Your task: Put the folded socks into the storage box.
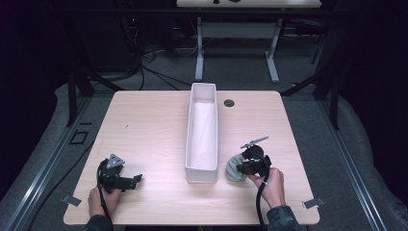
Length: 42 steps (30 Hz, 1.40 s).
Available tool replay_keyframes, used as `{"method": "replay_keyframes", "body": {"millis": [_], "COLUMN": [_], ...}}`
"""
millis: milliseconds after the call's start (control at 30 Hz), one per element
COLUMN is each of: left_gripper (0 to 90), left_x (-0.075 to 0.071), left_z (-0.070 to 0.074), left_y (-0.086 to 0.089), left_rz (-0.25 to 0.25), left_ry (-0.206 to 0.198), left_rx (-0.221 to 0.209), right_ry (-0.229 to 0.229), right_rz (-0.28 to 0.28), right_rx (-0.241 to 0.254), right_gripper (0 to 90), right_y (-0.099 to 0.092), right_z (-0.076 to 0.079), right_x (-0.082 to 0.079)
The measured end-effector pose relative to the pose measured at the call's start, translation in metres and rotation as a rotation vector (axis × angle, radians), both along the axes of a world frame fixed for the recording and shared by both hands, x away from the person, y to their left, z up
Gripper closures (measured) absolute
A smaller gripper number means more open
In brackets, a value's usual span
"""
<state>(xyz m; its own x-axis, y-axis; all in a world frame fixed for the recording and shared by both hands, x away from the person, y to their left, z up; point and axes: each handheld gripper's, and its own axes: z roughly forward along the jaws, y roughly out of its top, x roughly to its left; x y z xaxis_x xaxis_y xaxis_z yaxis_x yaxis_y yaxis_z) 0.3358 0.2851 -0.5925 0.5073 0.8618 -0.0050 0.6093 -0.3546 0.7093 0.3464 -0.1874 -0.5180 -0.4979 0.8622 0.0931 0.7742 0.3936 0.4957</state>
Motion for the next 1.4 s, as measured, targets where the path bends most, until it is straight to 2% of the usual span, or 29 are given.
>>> {"method": "replay_keyframes", "body": {"millis": [733,1400], "left_gripper": [0.0,0.0], "left_x": [0.0,0.0], "left_z": [0.0,0.0], "left_y": [0.0,0.0], "left_rz": [-0.001,-0.001], "left_ry": [0.0,0.0], "left_rx": [0.001,0.002], "right_ry": [0.038,0.014], "right_rz": [0.023,0.037], "right_rx": [-0.025,-0.036], "right_gripper": [75.2,78.2], "right_y": [-0.004,-0.005], "right_z": [0.022,0.045], "right_x": [0.005,0.006]}}
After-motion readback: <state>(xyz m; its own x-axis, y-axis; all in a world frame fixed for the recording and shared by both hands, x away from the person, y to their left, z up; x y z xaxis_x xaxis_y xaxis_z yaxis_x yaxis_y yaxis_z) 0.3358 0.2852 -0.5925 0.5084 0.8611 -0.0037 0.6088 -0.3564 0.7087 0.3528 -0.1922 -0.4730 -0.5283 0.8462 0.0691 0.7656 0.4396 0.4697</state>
